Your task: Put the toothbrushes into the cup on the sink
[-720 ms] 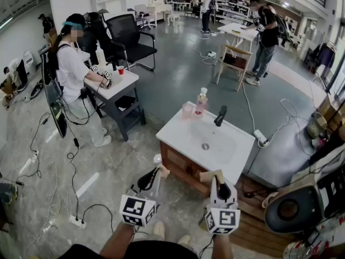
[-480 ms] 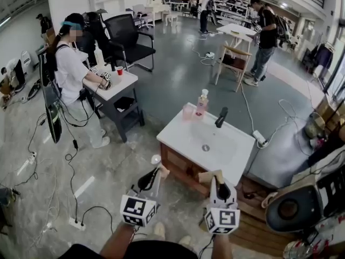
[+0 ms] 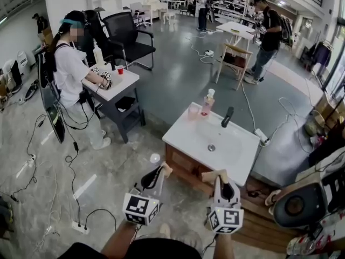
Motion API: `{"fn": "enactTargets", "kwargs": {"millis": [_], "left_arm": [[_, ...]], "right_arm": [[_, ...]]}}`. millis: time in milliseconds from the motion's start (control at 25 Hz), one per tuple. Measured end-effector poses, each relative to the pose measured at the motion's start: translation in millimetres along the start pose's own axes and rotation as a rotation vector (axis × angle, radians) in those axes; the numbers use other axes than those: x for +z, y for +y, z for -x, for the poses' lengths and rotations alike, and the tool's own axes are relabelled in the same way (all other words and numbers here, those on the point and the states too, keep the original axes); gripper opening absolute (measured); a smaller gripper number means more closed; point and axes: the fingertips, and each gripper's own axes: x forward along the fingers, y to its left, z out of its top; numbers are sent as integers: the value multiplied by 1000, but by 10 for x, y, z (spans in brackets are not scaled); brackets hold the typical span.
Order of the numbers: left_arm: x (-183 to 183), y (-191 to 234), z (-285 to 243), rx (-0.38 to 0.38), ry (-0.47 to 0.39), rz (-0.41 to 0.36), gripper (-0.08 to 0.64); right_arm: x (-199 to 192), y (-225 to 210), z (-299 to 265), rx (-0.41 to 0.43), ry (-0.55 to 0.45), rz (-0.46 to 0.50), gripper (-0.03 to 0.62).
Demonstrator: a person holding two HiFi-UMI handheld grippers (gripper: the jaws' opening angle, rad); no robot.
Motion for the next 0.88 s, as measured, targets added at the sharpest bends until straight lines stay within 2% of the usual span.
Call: {"fn": "enactTargets", "kwargs": {"millis": [480, 880], "left_arm": [[-29, 408, -420, 22, -2, 10, 8], [-70, 701, -1157, 63, 19, 7, 8]], "right_arm": [[-35, 29, -597, 19, 1, -2, 44], [-150, -281, -1396, 49, 17, -26, 44]]}}
